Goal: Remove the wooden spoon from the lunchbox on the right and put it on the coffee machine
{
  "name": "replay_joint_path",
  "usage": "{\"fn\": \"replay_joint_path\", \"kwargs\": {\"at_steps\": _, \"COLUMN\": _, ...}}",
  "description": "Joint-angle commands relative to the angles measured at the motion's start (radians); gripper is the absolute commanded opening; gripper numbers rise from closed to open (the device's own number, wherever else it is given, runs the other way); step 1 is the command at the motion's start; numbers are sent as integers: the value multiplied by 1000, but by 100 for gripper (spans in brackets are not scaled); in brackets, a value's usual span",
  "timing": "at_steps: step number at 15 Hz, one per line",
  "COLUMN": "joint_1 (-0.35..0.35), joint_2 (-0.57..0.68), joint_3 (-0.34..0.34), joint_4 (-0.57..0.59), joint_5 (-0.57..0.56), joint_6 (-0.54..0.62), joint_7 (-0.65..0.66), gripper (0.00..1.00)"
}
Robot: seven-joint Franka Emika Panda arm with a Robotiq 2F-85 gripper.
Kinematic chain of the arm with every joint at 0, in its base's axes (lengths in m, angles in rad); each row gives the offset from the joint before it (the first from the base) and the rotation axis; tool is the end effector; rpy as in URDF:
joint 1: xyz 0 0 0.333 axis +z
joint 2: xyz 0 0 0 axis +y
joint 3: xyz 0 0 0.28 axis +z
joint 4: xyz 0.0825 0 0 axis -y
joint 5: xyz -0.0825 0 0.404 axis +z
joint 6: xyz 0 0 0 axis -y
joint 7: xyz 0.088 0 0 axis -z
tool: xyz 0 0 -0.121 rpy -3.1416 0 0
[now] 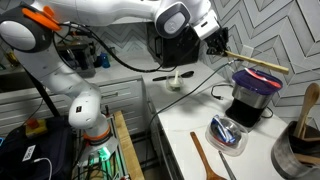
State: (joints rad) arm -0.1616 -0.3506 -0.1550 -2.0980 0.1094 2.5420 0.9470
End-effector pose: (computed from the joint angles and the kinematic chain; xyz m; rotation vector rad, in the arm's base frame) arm 0.5126 -0.1786 0.6100 -2.0305 1.6105 -0.9628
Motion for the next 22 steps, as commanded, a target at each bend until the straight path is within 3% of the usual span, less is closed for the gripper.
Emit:
{"fn": "replay_joint_path", "kwargs": {"at_steps": 1, "joint_1": 35, "joint_2": 78, "joint_3": 0, "joint_4": 60, "joint_5": 143, "joint_6": 78, "joint_7": -85, "gripper": 2}}
{"fn": "replay_joint_path", "kwargs": {"at_steps": 4, "joint_1": 15, "joint_2": 164, "joint_3": 25, "joint_4": 103, "joint_5": 163, "joint_6": 184, "joint_7": -59, "gripper": 2}}
{"fn": "replay_joint_path", "kwargs": {"at_steps": 7, "joint_1": -9, "joint_2": 245, "joint_3": 21, "joint_4": 150, "joint_5": 100, "joint_6": 255, "joint_7": 12, "gripper": 2}}
{"fn": "replay_joint_path", "kwargs": {"at_steps": 12, "joint_1": -50, "joint_2": 315, "joint_3": 8, "joint_4": 177, "joint_5": -18, "joint_6": 200, "joint_7": 73, "gripper": 2}}
{"fn": "replay_joint_path", "kwargs": {"at_steps": 22, "joint_1": -26, "joint_2": 310, "joint_3": -1, "joint_4": 186, "joint_5": 110, "joint_6": 110, "joint_7": -25, "gripper": 2}}
